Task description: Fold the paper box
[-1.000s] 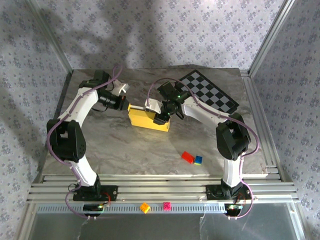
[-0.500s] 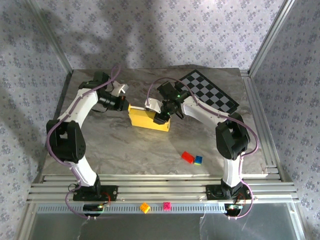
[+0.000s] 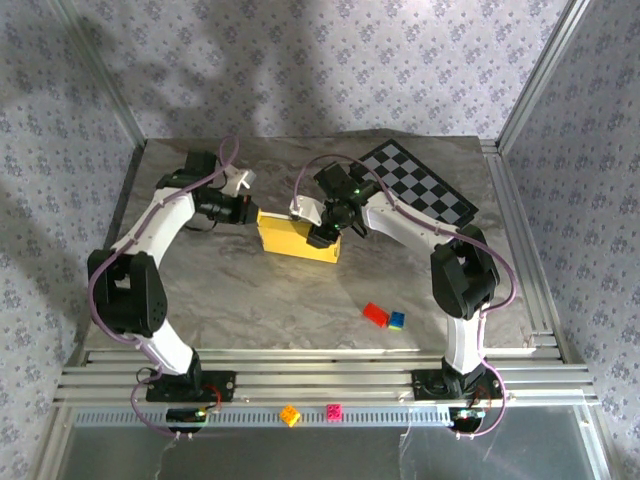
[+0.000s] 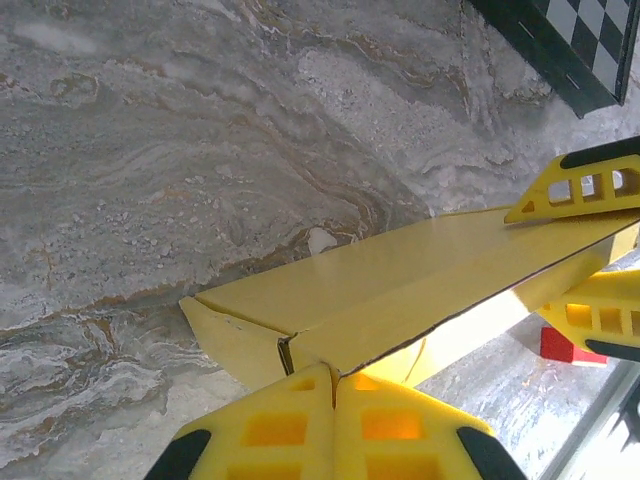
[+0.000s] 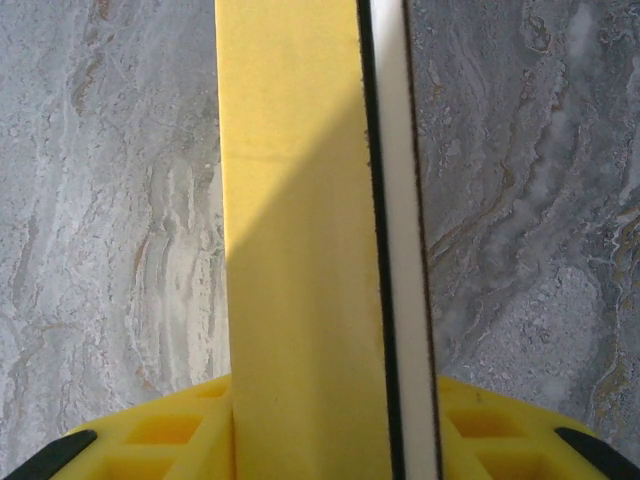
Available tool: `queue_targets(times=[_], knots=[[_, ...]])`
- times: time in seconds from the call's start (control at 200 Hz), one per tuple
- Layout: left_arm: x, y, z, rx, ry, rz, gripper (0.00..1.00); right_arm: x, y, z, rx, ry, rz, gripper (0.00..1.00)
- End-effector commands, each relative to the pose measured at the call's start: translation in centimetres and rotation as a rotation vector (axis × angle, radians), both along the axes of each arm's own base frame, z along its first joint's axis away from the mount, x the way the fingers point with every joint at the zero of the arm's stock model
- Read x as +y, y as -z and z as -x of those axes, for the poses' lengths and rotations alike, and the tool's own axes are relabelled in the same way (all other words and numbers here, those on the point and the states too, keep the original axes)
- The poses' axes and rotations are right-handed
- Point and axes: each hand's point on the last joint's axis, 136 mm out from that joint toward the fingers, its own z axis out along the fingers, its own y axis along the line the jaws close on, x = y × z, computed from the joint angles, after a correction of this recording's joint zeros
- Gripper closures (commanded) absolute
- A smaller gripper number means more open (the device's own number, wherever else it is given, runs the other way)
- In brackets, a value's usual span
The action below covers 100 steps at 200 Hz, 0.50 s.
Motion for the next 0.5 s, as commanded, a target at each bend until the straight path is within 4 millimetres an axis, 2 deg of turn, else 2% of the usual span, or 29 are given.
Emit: queue_targets(times=[0.0,0.495], knots=[[-0.3,2.3,2.3,0.076,0.007,-0.041,1.00,0.1,0.8,-0.2,0.024,0.020,0.021,0.59],[0.0,5.3,3.0,-0.003,-0.054,-0.068,1.00,0.1,0.1,-0.2,0.021,0.027,0.012,0.53]])
